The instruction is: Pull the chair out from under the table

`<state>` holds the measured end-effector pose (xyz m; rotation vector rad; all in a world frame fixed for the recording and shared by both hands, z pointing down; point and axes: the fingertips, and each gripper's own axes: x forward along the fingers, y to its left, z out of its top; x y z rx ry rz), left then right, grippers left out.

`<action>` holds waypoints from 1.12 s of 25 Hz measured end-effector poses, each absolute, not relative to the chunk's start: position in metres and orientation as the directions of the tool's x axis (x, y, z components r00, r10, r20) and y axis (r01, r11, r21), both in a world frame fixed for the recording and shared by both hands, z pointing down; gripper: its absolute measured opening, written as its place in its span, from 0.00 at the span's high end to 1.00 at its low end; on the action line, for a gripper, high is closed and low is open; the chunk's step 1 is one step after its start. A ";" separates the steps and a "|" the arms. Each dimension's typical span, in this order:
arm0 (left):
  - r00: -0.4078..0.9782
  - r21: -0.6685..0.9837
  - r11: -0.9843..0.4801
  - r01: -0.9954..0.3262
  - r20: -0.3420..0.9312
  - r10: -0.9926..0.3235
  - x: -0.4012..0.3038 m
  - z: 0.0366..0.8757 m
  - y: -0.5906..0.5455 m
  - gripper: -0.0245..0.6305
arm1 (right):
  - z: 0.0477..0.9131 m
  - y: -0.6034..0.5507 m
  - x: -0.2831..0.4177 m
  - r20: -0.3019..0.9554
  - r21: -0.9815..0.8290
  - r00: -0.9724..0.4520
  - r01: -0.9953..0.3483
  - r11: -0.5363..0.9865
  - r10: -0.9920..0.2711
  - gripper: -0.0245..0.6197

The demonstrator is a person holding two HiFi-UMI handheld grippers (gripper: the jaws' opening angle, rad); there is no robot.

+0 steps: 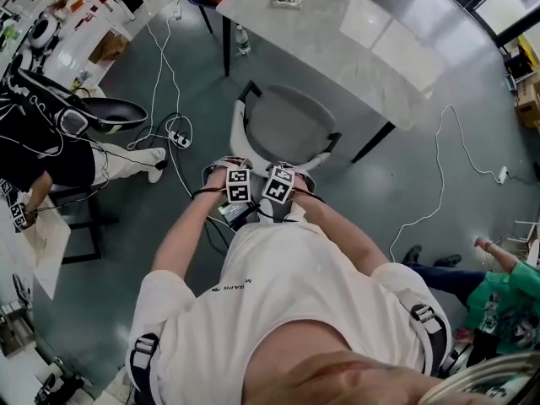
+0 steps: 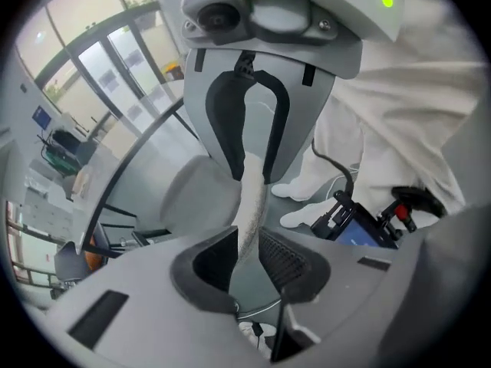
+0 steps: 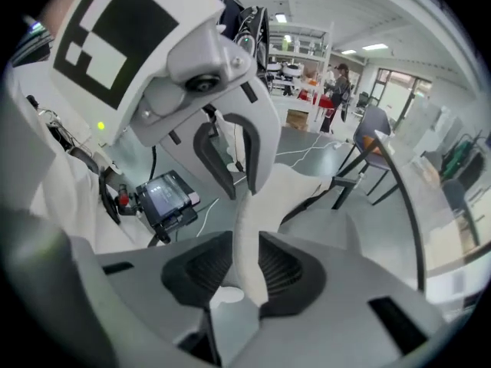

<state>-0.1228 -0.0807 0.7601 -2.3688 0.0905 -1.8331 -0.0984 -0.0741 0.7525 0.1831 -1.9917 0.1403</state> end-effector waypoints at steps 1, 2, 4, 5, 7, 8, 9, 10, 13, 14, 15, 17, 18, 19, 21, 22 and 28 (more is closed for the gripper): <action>0.265 -0.146 -0.989 0.021 0.955 -0.135 -0.120 0.754 -0.082 0.83 | 0.746 -0.076 -0.096 0.902 -0.021 -0.427 -0.204 0.979 -0.070 0.79; 0.277 -0.148 -0.989 -0.007 0.950 -0.144 -0.118 0.747 -0.084 0.83 | 0.739 -0.080 -0.093 0.892 -0.020 -0.445 -0.219 0.975 -0.082 0.80; 0.313 -0.157 -0.983 -0.097 0.933 -0.180 -0.112 0.732 -0.090 0.85 | 0.723 -0.089 -0.087 0.869 0.000 -0.478 -0.261 0.965 -0.129 0.86; 0.339 -0.155 -0.975 -0.158 0.919 -0.201 -0.107 0.723 -0.094 0.89 | 0.715 -0.094 -0.083 0.855 0.011 -0.494 -0.286 0.958 -0.158 0.92; 0.400 -0.137 -0.945 -0.298 0.881 -0.254 -0.097 0.702 -0.103 0.93 | 0.696 -0.101 -0.075 0.826 0.013 -0.527 -0.341 0.940 -0.202 0.94; 0.431 -0.118 -0.922 -0.368 0.857 -0.281 -0.092 0.689 -0.108 0.94 | 0.686 -0.104 -0.071 0.811 0.006 -0.542 -0.368 0.930 -0.220 0.94; 0.460 -0.096 -0.897 -0.432 0.832 -0.311 -0.087 0.675 -0.113 0.95 | 0.676 -0.108 -0.067 0.794 0.001 -0.558 -0.394 0.919 -0.240 0.94; 0.484 -0.076 -0.868 -0.491 0.805 -0.344 -0.083 0.661 -0.118 0.96 | 0.665 -0.112 -0.064 0.776 0.001 -0.573 -0.419 0.908 -0.265 0.94; 0.547 0.011 -0.764 -0.645 0.704 -0.453 -0.072 0.621 -0.133 0.96 | 0.631 -0.125 -0.051 0.710 -0.016 -0.621 -0.488 0.873 -0.334 0.94; 0.567 0.062 -0.722 -0.689 0.666 -0.485 -0.069 0.607 -0.138 0.96 | 0.620 -0.127 -0.048 0.685 -0.039 -0.642 -0.504 0.863 -0.345 0.94; 0.582 0.116 -0.679 -0.725 0.631 -0.513 -0.066 0.594 -0.141 0.96 | 0.607 -0.129 -0.045 0.655 -0.067 -0.667 -0.519 0.852 -0.355 0.94; 0.590 0.181 -0.615 -0.767 0.577 -0.566 -0.063 0.569 -0.147 0.96 | 0.582 -0.136 -0.037 0.589 -0.119 -0.706 -0.558 0.821 -0.394 0.94; 0.586 0.186 -0.597 -0.780 0.553 -0.593 -0.061 0.557 -0.150 0.96 | 0.569 -0.140 -0.032 0.560 -0.136 -0.713 -0.582 0.802 -0.422 0.94; 0.579 0.183 -0.583 -0.791 0.529 -0.620 -0.060 0.545 -0.153 0.96 | 0.556 -0.145 -0.028 0.534 -0.146 -0.714 -0.606 0.782 -0.454 0.94; 0.567 0.182 -0.556 -0.811 0.478 -0.670 -0.059 0.521 -0.159 0.96 | 0.531 -0.153 -0.020 0.481 -0.159 -0.710 -0.648 0.745 -0.514 0.94; 0.563 0.185 -0.544 -0.818 0.451 -0.692 -0.058 0.509 -0.162 0.96 | 0.519 -0.157 -0.016 0.456 -0.164 -0.707 -0.664 0.730 -0.541 0.94; 0.546 0.189 -0.512 -0.838 0.285 -0.788 -0.048 0.434 -0.175 0.96 | 0.448 -0.172 -0.002 0.294 -0.169 -0.689 -0.719 0.674 -0.662 0.94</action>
